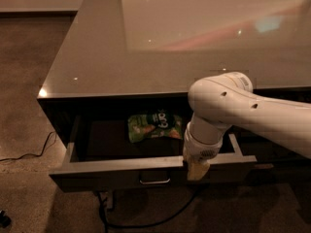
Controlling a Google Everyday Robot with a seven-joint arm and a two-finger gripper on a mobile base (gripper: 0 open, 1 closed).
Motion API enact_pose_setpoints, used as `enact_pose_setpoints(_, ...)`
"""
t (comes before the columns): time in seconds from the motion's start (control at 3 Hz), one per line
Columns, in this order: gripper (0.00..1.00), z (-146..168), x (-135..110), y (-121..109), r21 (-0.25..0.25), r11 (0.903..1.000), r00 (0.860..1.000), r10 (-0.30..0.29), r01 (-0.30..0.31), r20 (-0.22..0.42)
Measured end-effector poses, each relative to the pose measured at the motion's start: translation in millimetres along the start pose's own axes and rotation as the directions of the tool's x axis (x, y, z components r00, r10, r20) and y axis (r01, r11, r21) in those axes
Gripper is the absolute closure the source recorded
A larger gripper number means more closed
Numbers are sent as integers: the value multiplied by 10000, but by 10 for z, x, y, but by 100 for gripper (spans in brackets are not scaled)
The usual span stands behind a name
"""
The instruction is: Open top drawer
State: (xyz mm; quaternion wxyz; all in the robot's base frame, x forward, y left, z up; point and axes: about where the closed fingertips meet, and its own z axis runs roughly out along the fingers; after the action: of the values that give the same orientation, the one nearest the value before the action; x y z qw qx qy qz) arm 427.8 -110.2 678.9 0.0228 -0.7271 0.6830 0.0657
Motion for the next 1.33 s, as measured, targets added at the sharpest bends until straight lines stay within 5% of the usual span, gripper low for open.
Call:
enact_pose_setpoints(0.33, 0, 0, 0, 0, 0, 10000, 10000, 0, 0, 0)
enact_pose_setpoints(1.33, 0, 242, -11, -36, -392, 9989, 9991, -277, 264, -323)
